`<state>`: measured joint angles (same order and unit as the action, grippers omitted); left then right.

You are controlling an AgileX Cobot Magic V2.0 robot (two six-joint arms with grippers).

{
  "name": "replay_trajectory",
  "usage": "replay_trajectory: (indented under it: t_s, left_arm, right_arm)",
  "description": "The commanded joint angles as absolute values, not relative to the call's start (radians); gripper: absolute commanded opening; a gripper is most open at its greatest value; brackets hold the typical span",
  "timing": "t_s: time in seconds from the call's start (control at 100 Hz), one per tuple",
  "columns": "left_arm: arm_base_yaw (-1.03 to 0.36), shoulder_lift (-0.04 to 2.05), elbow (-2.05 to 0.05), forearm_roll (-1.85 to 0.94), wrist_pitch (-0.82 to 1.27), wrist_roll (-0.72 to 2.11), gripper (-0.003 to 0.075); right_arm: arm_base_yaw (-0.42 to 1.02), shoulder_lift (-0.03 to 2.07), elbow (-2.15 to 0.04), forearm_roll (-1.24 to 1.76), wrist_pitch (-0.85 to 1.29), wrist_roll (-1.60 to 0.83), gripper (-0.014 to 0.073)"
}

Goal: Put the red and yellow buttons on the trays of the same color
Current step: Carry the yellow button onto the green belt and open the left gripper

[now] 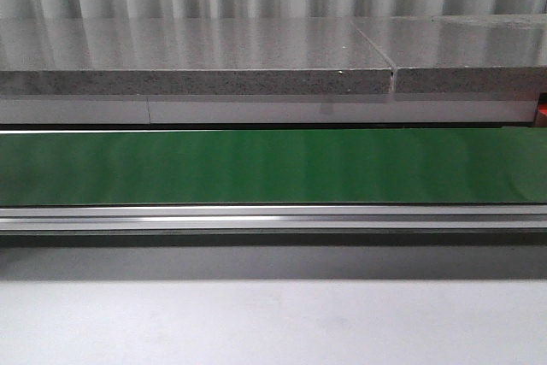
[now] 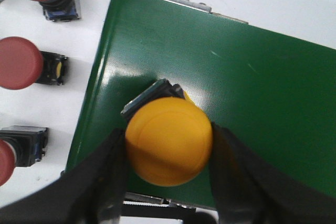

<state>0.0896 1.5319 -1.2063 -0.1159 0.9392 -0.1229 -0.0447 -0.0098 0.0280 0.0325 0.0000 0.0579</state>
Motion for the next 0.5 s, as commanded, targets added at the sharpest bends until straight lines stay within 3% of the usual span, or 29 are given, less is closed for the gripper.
replay_trajectory:
  t_s: [0.0, 0.16, 0.21, 0.36, 0.49]
  left_arm:
    - [0.078, 1.517, -1.242, -0.126, 0.902, -0.136, 0.0191]
    - [0.078, 1.535, -1.242, -0.126, 0.9, -0.136, 0.0206]
    - [0.078, 1.535, -1.242, -0.126, 0.899, -0.136, 0.0258]
    - [0.078, 1.535, -1.242, -0.141, 0.886, -0.136, 0.0537]
    - [0.078, 1.528, -1.242, -0.145, 0.868, -0.136, 0.0578]
  right_arm:
    - [-0.046, -0.026, 0.023, 0.031, -0.082, 0.048, -0.0067]
    - [-0.046, -0.026, 0.023, 0.031, -0.082, 0.048, -0.0067]
    - [-0.046, -0.026, 0.023, 0.031, -0.082, 0.048, -0.0067]
    - [-0.046, -0.026, 0.023, 0.031, -0.082, 0.048, -0.0067]
    - [-0.046, -0.026, 0.023, 0.031, -0.082, 0.048, -0.0067]
